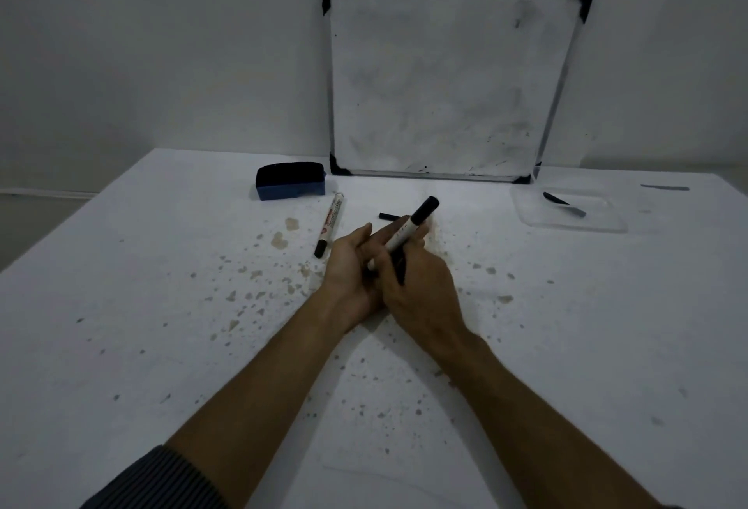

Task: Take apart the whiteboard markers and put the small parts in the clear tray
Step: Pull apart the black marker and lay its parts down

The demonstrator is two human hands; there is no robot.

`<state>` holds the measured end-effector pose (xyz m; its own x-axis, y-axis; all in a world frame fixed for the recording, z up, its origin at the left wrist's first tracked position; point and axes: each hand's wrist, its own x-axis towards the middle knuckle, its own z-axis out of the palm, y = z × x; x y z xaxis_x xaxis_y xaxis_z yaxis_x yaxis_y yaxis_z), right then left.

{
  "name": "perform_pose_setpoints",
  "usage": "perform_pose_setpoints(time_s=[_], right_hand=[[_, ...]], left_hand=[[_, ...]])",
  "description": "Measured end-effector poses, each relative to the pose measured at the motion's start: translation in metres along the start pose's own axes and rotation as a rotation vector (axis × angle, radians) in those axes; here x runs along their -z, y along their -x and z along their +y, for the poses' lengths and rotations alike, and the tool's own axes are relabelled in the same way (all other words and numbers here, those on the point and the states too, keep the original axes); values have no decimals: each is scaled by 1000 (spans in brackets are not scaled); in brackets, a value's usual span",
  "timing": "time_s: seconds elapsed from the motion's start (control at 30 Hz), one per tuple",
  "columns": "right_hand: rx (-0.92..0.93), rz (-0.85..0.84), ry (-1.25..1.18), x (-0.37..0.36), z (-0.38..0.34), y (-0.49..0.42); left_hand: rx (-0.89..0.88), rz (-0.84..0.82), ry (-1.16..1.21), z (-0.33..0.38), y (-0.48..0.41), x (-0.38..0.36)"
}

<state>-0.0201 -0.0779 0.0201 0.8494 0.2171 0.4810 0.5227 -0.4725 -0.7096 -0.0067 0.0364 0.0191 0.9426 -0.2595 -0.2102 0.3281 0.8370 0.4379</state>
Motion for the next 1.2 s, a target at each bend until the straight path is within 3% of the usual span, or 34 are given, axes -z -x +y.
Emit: perform_pose_setpoints(time_s=[0.13, 0.27, 0.4, 0.47, 0.53, 0.73, 0.9, 1.2], right_hand=[[101, 110, -49, 7, 1, 2], [131, 2, 123, -1, -1, 3], [170, 177, 43, 4, 2, 1], [186, 91, 126, 1, 4, 4], [137, 5, 158, -3, 6, 3], [-84, 119, -28, 15, 12, -10], [-268, 218, -94, 33, 25, -21], [-595, 161, -472, 46, 42, -31]], left_hand=[[0, 56, -65, 0, -5, 4], [-5, -17, -34, -1, -2, 1], [21, 36, -73, 0, 0, 0], [23, 18, -61, -1, -1, -3], [20, 14, -62, -3, 1, -6], [-9, 145, -260, -2, 2, -10], [-4, 34, -335, -3, 5, -13], [-141, -73, -629, -12, 2, -7]])
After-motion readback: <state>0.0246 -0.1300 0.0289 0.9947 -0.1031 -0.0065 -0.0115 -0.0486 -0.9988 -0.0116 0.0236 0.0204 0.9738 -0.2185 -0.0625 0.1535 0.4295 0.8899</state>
